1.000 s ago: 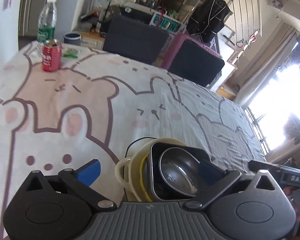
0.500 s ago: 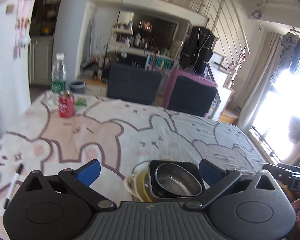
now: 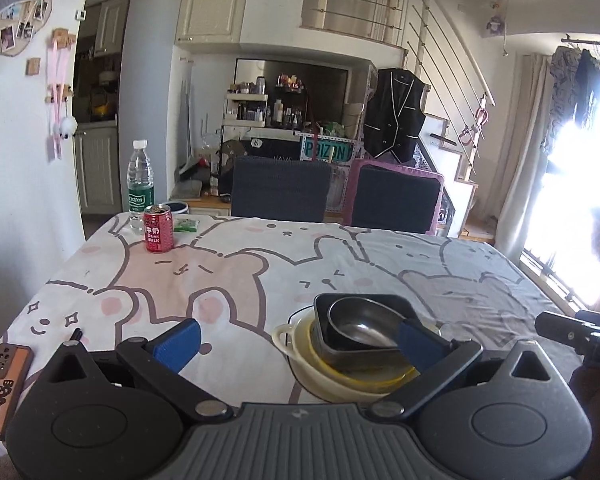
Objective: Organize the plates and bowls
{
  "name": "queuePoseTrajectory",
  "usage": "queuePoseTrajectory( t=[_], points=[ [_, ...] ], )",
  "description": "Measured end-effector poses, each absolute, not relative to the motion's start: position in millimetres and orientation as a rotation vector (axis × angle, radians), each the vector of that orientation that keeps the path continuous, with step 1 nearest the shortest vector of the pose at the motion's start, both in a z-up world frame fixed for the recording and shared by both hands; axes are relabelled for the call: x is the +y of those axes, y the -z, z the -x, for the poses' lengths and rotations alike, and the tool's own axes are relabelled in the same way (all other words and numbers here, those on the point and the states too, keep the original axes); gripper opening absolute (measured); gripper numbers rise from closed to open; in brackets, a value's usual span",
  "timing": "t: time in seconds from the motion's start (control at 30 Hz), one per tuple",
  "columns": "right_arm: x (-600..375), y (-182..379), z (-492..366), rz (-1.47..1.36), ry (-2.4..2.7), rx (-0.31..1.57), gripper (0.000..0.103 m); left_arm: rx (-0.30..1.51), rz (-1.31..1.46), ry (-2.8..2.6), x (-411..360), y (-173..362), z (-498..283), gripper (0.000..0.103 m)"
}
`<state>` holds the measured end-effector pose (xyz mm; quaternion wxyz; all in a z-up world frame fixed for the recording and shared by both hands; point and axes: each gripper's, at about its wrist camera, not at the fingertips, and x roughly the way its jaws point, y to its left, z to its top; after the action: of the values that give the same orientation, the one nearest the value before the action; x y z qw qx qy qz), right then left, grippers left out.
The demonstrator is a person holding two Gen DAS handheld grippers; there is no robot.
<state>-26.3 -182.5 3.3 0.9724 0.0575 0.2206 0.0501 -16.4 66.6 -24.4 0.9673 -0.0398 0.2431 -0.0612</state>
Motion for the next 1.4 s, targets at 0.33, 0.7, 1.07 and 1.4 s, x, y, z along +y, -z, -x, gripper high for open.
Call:
queuePoseTrajectory(
  t=[0.33,0.7,1.07,1.4],
  points=[
    [-174.7,17.8,51.4,-0.044,-0.036,0.405,0.103,0.470,0.052,0.109,62.8,42.8,31.7,0.103],
    [-172.1,30.9,61.6,-0.018,-0.025,0.416,0.103,0.470,-0.022,0.096,53.1,54.4,39.0,0.103],
    [-172.4,33.3,65.6,-0.001,-0.001,0.408,0.103,0.472,-0.026,0.084,56.0,59.6,40.4,0.103],
    [-170.0,34.4,66.8,0.004,-0.005,0.406,0.103,0.467,-0.029,0.087,54.2,59.0,43.2,0.103]
  ],
)
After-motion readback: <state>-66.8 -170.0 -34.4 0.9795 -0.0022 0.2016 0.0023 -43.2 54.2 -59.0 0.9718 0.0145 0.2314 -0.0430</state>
